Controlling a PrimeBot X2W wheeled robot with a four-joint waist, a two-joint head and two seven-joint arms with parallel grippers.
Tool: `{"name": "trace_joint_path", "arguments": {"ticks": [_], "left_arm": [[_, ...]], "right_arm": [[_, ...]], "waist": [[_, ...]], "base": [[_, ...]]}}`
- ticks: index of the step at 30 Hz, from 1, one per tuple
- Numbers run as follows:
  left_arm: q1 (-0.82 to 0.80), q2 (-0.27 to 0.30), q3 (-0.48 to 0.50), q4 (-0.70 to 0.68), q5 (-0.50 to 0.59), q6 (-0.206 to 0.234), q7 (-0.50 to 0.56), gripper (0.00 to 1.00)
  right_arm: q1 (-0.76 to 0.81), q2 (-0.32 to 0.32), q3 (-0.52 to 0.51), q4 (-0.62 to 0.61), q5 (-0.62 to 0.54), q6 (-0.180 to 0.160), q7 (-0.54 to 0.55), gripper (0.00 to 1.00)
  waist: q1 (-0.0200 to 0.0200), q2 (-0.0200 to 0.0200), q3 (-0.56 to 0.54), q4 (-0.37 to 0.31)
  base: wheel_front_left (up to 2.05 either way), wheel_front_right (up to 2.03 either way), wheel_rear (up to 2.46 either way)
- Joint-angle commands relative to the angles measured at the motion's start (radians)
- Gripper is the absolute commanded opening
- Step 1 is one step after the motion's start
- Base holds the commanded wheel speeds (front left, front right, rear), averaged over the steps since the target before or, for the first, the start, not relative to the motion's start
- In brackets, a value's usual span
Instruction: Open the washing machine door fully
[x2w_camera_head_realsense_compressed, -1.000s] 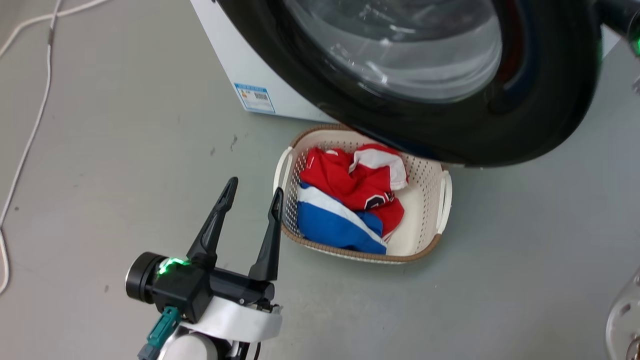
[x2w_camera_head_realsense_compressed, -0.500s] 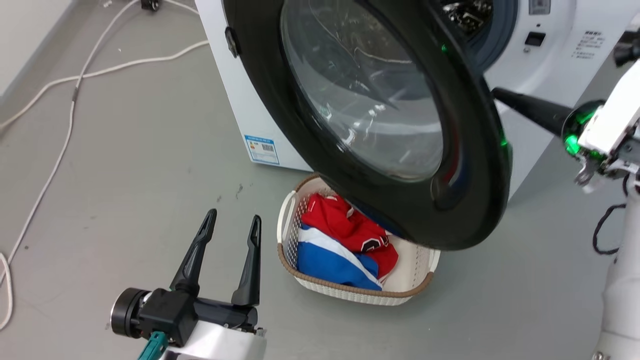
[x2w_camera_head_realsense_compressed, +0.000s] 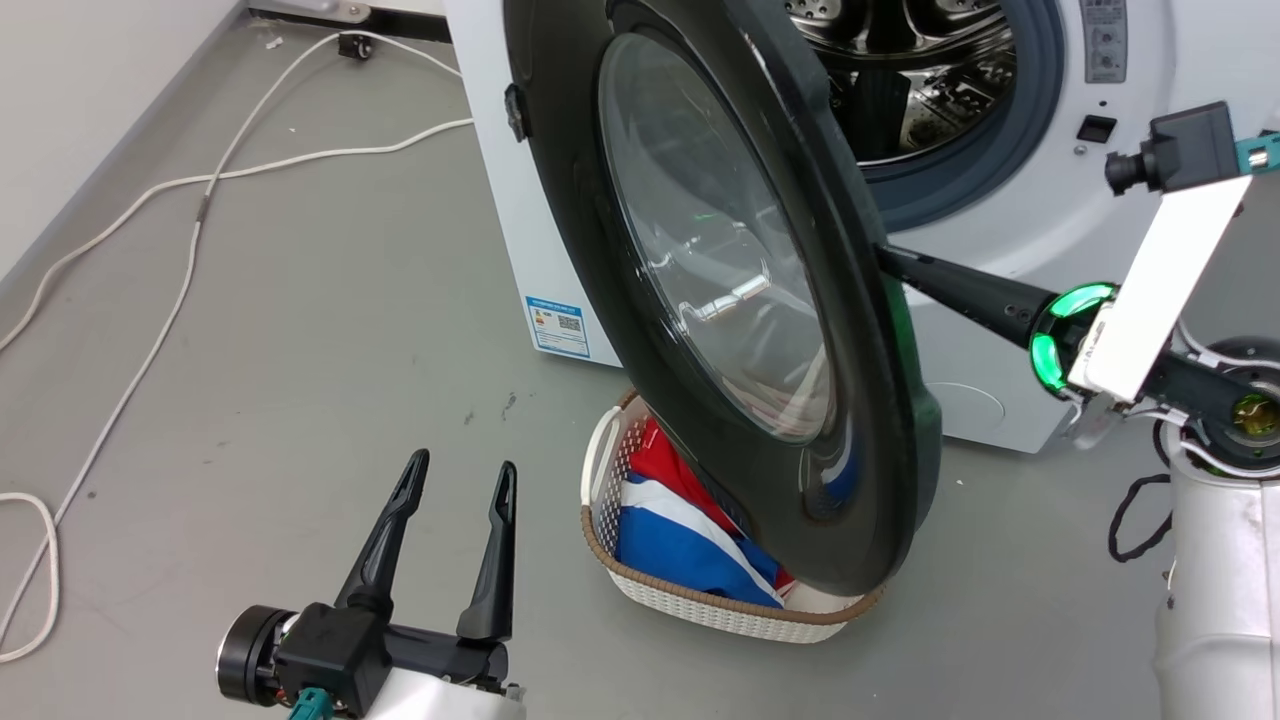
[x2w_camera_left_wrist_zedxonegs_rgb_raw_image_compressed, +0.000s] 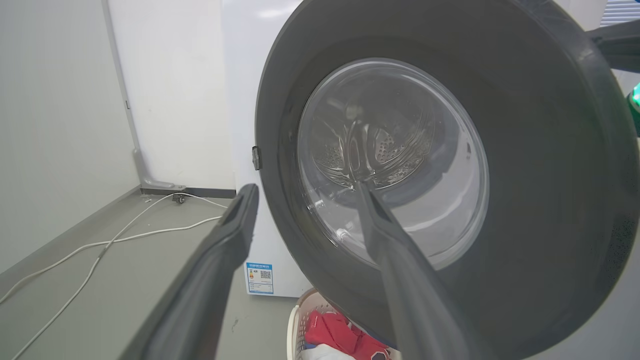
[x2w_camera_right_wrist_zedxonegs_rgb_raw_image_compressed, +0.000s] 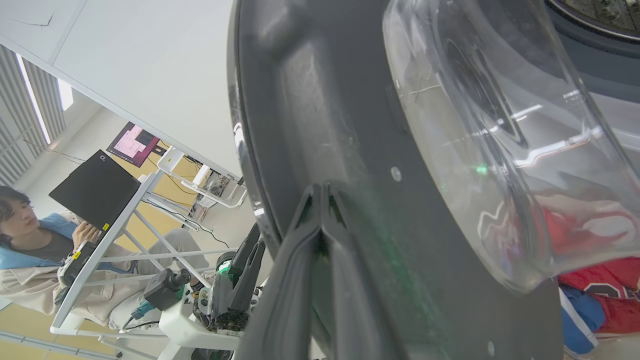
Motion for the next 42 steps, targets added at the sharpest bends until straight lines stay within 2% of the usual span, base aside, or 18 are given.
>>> {"name": "trace_joint_path", "arguments": {"ticks": [1,13,22,27,29,36,38,42], "left_arm": [[0.011,-0.001,0.003,0.0,0.001,-0.002,-0.003,1.0],[0.015,-0.001,0.008,-0.003,0.0,-0.009,-0.003,1.0],[0.015,-0.001,0.005,0.0,0.004,-0.008,-0.003,1.0],[0.02,-0.001,0.009,0.0,0.007,-0.008,-0.003,1.0],[0.023,-0.001,0.011,0.0,0.007,-0.007,-0.002,1.0],[0.035,-0.001,0.021,-0.005,0.007,-0.001,-0.003,1.0],[0.034,-0.001,0.026,-0.006,0.005,0.003,-0.003,1.0],[0.027,-0.001,0.032,-0.007,-0.002,0.006,-0.003,1.0]], "right_arm": [[0.042,0.016,0.027,0.035,-0.011,-0.003,-0.001,0.0],[0.076,0.013,0.147,0.094,0.029,-0.01,-0.039,0.0],[0.108,-0.001,0.274,0.069,0.083,-0.011,-0.06,0.0],[0.115,-0.003,0.305,0.053,0.1,-0.011,-0.084,0.0],[0.102,0.011,0.307,0.028,0.113,-0.001,-0.091,0.0],[0.082,0.01,0.258,0.006,0.096,-0.001,-0.125,0.0],[0.075,0.009,0.232,-0.01,0.075,-0.001,-0.148,0.0],[0.067,-0.033,0.2,-0.074,-0.007,-0.001,-0.236,0.0]], "waist": [[0.0003,0.0,-0.003,0.007],[0.0003,0.0,0.001,0.035],[0.0003,0.0,-0.005,0.051],[0.0003,0.0,-0.014,0.063],[0.0003,0.0,-0.018,0.067],[0.0003,0.0,-0.026,0.056],[0.0003,0.0,-0.027,0.046],[0.0003,0.0,-0.028,0.025]], "base": [[0.0,0.0,0.0],[0.0,0.0,0.0],[0.0,0.0,0.0],[0.0,0.0,0.0],[0.0,0.0,0.0],[0.0,0.0,0.0],[0.0,0.0,0.0],[0.0,0.0,0.0]]}}
